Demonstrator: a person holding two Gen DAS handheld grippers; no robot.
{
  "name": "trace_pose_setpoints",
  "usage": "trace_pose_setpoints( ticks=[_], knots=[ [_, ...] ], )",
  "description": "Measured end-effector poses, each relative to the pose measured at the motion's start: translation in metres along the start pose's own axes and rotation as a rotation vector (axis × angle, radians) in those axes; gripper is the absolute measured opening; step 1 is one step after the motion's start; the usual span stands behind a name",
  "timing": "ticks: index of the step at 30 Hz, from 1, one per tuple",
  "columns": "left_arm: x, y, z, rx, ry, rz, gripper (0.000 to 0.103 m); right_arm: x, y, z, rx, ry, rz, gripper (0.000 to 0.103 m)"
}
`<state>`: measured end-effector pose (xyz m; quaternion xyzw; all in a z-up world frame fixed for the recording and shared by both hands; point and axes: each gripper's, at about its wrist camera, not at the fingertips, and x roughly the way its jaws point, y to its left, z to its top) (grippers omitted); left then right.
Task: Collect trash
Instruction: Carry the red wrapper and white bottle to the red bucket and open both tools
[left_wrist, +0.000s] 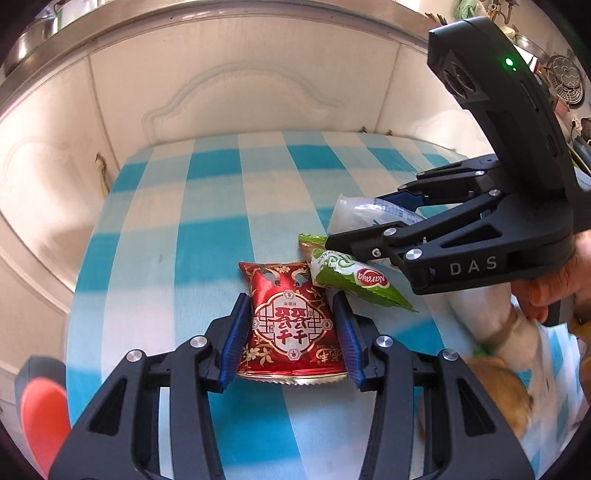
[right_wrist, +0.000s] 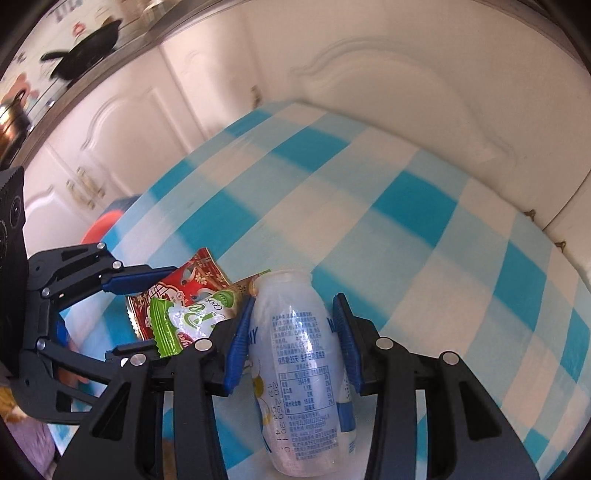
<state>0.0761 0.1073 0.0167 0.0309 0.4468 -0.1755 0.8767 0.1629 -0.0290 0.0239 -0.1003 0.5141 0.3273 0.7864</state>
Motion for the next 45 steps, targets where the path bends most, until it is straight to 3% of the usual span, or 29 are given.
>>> trace_pose_setpoints(
  ticks=[11,18,29,38,45],
  knots=[
    [-0.035,-0.011,-0.048,-0.062,-0.003,-0.038,0.047,-0.02,0.043,-0.047,-0.036,0.017,0.029,0.044],
    [-0.049,-0.002,-0.057,-0.137,-0.063,-0.02,0.047,-0.041,0.05,-0.063,0.072,-0.088,-0.046,0.044],
    [-0.078,0.024,-0.079,-0.222,-0.125,-0.002,0.047,-0.081,0.051,-0.074,0.247,-0.264,-0.087,0.044],
    [-0.127,0.051,-0.13,-0.294,-0.154,0.033,0.047,-0.117,0.084,-0.096,0.319,-0.355,-0.095,0.044],
    [-0.168,0.084,-0.189,-0.379,-0.148,0.094,0.047,-0.118,0.112,-0.122,0.36,-0.33,-0.073,0.044]
  ],
)
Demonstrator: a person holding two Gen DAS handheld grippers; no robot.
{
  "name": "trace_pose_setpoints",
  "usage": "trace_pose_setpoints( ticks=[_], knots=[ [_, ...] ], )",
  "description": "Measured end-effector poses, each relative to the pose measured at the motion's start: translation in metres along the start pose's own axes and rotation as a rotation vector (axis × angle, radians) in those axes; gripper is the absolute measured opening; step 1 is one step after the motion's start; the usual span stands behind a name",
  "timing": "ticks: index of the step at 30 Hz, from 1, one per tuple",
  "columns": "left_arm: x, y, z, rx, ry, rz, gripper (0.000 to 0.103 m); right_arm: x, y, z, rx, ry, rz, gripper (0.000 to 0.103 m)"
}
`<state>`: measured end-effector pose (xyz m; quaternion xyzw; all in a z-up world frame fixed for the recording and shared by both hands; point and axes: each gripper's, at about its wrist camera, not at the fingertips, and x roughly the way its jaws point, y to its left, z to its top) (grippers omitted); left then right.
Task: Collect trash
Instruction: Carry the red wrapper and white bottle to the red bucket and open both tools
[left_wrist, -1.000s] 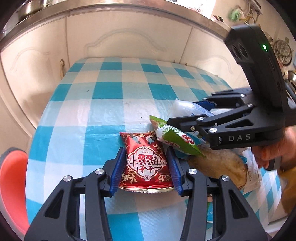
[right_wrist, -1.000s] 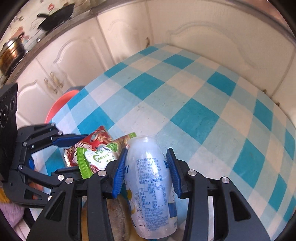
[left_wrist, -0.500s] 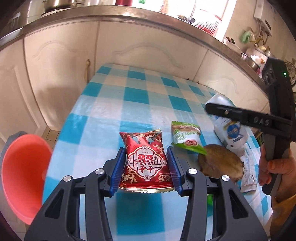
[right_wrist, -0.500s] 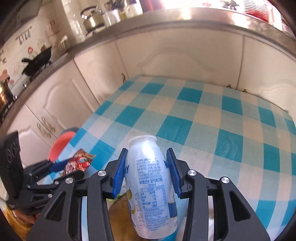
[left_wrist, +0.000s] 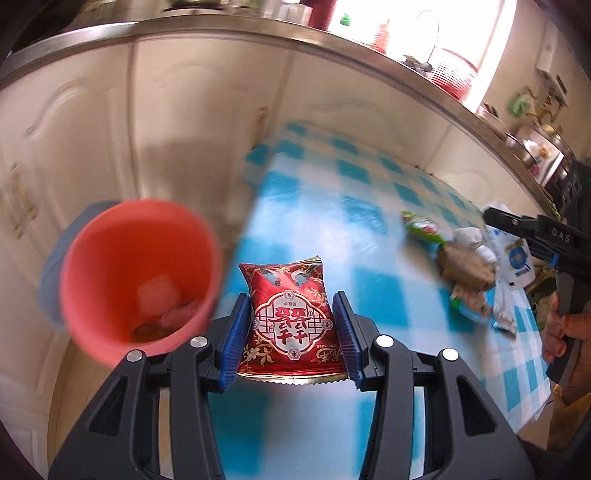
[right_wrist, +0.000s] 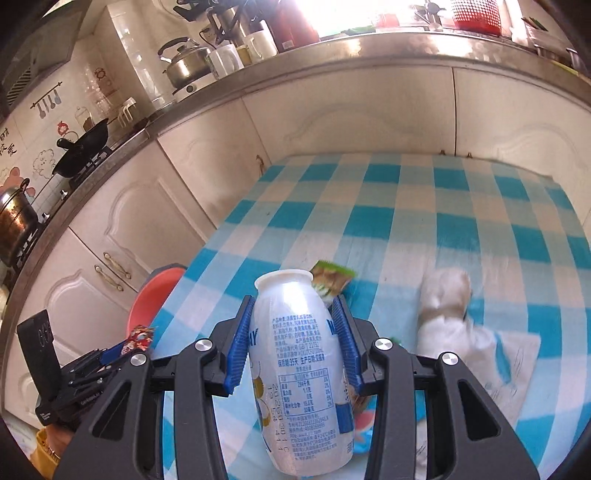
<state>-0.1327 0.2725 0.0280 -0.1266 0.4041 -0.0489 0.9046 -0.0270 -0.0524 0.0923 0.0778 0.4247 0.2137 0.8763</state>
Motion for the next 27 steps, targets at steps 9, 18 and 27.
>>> trace_pose_setpoints(
  ticks=[9,18,27],
  knots=[
    [-0.057,0.083,-0.041,-0.137,0.013,0.141,0.047,-0.006,0.026,-0.021,0.011,0.043,0.01,0.044],
    [-0.096,0.141,-0.034,-0.218,-0.029,0.26,0.047,0.002,0.098,-0.01,-0.094,0.118,0.086,0.044],
    [-0.086,0.153,0.007,-0.23,-0.104,0.249,0.047,0.058,0.194,0.016,-0.268,0.171,0.241,0.044]
  ],
)
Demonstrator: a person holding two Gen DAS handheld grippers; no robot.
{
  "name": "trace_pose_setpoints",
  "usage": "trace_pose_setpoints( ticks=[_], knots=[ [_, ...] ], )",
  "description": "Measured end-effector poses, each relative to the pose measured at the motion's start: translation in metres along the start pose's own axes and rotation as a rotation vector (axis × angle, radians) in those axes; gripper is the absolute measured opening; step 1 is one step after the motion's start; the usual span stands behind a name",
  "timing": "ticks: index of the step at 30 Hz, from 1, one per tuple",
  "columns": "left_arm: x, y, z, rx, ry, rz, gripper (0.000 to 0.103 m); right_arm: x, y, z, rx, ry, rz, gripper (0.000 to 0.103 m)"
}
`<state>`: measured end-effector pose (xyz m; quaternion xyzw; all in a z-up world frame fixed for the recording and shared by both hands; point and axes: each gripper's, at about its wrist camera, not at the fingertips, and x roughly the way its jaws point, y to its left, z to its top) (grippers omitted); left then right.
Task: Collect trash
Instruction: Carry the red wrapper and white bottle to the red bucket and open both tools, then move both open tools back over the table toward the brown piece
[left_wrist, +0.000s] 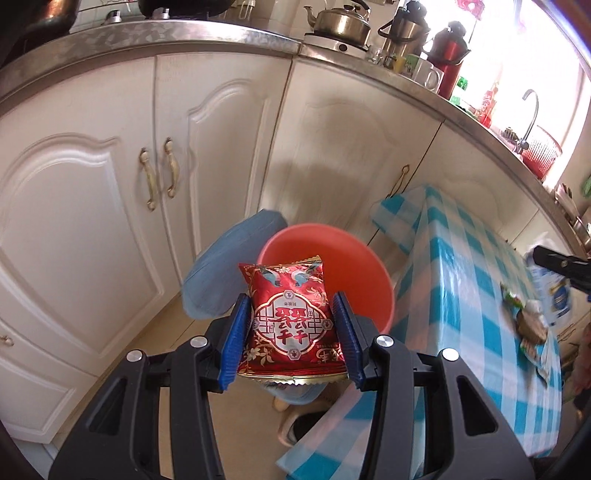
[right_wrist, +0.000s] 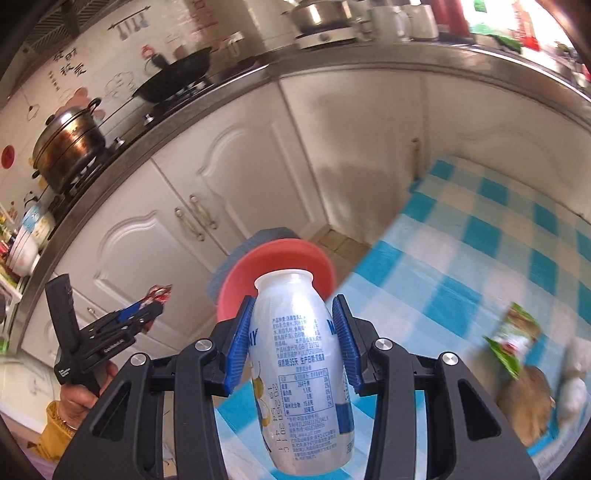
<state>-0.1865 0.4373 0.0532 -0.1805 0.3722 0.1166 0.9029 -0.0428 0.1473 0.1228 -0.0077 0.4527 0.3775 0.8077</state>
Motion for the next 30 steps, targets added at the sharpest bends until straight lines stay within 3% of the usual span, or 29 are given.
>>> trace_pose_setpoints(
  ticks=[6,9,17,30],
  knots=[
    [0.037,-0.013,0.009,-0.027,0.029,-0.041,0.047,0.053,0.009,0.02,0.043,0.05,0.06,0.044],
    [0.057,-0.017,0.009,-0.059,0.052,-0.065,0.047,0.072,0.011,0.027,0.047,0.059,0.045,0.044],
    [0.101,-0.027,0.011,-0.062,0.1,-0.05,0.047,0.116,0.001,0.036,0.101,0.096,0.034,0.044],
    [0.129,-0.024,0.015,-0.067,0.132,-0.013,0.047,0.157,0.009,0.041,0.097,0.131,0.027,0.044]
  ],
)
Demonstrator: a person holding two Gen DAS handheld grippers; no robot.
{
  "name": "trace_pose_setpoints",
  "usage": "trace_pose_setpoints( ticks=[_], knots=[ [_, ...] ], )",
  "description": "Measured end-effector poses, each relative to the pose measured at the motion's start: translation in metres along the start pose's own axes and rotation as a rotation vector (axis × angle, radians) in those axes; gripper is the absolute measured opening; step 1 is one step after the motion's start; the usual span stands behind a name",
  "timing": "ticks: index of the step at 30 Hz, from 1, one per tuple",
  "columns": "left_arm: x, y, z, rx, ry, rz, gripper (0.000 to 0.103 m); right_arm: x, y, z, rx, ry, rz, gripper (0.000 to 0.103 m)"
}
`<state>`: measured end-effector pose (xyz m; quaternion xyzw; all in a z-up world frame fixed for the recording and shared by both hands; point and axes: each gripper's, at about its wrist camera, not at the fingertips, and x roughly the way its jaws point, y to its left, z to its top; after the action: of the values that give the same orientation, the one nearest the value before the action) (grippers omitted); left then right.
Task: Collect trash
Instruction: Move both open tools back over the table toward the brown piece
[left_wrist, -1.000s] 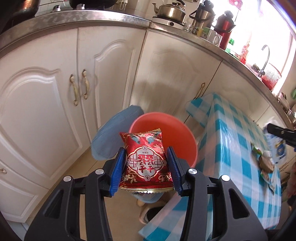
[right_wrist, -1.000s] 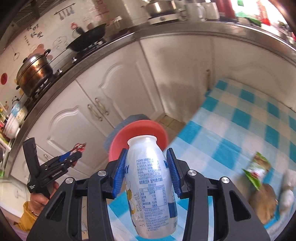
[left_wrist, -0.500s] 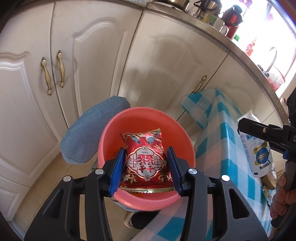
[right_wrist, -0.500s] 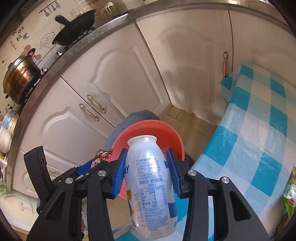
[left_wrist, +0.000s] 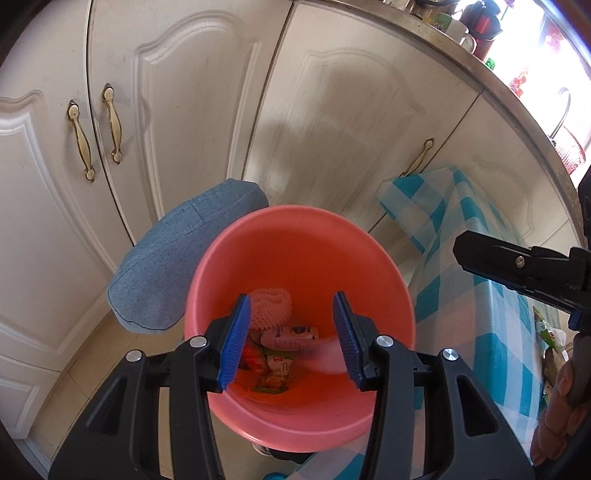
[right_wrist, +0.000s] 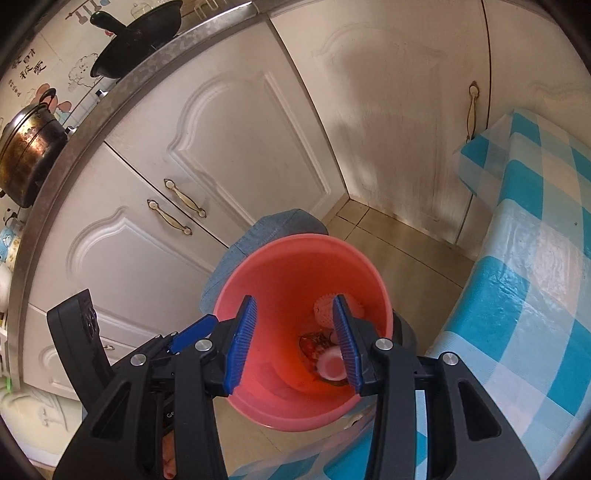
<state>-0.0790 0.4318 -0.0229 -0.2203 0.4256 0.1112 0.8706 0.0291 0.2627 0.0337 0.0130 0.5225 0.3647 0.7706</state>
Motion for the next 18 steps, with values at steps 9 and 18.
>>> trace_pose_setpoints(
  ticks=[9,18],
  knots=[
    [-0.013,0.008,-0.01,-0.01,-0.038,0.045,0.069,-0.03,-0.002,-0.009,0.018,-0.081,-0.04,0.081],
    [-0.033,0.011,-0.026,-0.023,-0.048,0.102,0.083,-0.074,-0.014,-0.047,0.04,-0.17,-0.121,0.089]
  ],
)
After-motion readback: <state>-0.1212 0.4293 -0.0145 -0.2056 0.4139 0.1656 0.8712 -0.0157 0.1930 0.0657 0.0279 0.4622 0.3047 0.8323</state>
